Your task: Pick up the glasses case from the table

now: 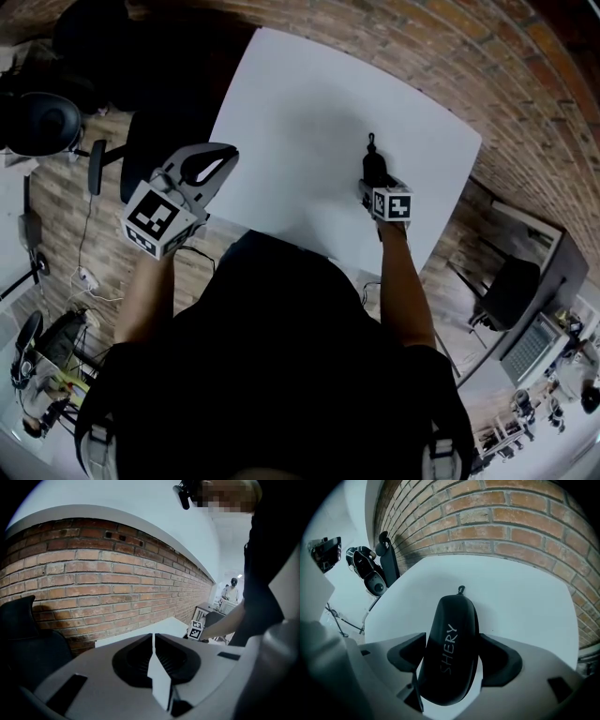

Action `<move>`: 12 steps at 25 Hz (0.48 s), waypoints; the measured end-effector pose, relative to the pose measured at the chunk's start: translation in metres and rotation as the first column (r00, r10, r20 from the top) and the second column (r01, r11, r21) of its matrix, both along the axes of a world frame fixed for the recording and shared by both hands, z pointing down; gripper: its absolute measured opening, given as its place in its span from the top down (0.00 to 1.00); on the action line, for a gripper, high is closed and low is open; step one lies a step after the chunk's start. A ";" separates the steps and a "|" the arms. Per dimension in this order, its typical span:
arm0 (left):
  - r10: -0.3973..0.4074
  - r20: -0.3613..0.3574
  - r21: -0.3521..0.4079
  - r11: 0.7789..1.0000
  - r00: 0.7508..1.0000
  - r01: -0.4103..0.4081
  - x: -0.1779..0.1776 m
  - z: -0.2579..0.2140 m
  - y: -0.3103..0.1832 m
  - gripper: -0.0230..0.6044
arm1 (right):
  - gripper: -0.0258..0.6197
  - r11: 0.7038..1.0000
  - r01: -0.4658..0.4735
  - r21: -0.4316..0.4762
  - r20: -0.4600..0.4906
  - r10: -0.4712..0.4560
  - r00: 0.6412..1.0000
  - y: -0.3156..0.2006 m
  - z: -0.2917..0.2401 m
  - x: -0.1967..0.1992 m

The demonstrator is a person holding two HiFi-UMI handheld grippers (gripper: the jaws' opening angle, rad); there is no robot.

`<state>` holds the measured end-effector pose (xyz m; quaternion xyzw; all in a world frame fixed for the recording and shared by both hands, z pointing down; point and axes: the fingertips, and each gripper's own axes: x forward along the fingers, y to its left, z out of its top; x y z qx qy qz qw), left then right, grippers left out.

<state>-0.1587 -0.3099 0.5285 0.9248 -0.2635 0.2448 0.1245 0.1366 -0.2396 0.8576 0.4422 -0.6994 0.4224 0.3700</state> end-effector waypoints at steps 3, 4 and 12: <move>0.003 0.002 0.002 1.000 1.000 -0.003 0.000 0.003 -0.002 0.92 | 0.43 1.000 -0.014 -0.010 0.005 0.014 1.000 0.000 0.005 -0.001; 0.006 0.002 0.000 1.000 1.000 -0.006 0.000 0.004 -0.002 0.92 | 0.42 1.000 -0.019 -0.013 0.007 0.019 1.000 0.000 0.008 -0.002; 0.013 -0.001 -0.006 1.000 1.000 -0.014 0.002 0.004 -0.002 0.92 | 0.36 1.000 -0.021 0.005 -0.065 0.022 0.998 -0.001 0.011 -0.004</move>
